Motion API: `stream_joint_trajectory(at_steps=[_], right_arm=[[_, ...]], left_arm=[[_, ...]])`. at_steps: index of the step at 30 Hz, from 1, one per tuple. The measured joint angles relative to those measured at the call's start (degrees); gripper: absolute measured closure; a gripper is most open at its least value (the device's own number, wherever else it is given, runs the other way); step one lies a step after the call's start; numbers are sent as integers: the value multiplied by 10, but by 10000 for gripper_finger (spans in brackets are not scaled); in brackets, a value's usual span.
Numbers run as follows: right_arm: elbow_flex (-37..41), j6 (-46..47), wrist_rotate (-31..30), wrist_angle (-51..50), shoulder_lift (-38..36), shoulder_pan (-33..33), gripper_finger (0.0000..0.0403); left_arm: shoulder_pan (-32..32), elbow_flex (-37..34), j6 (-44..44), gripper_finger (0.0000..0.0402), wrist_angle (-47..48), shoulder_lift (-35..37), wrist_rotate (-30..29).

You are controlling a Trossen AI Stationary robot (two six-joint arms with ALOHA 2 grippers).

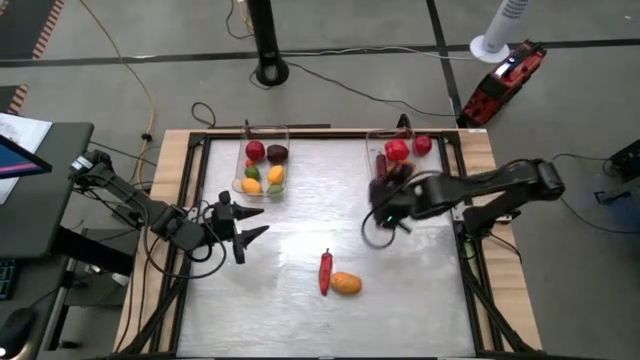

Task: Sort produce into baskets
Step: Put the purple cabbage into the right transparent bin, then put the potato into the right transparent bin

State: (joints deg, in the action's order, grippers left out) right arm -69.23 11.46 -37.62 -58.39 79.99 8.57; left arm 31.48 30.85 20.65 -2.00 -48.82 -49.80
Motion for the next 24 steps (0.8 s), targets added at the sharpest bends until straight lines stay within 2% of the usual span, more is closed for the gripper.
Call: stream_joint_trajectory(at_steps=[2, 4, 10, 13, 18, 24], right_arm=[[0, 21, -29, -32, -26, -16, 98], [0, 37, -27, -60, -42, -35, 82], [1, 56, 3, -129, -52, -84, 17], [1, 62, 29, -123, -52, -91, 9], [1, 54, 90, -60, -50, -57, 26], [1, 14, 239, 104, -5, 37, 28]], left_arm=[[0, 0, 0, 187, 0, 0, 2], [0, 0, 0, 187, 0, 0, 7], [0, 0, 1, 187, 0, 0, 7], [0, 0, 1, 187, 0, 0, 7], [0, 0, 0, 187, 0, 0, -2], [0, 0, 0, 187, 0, 0, -2]])
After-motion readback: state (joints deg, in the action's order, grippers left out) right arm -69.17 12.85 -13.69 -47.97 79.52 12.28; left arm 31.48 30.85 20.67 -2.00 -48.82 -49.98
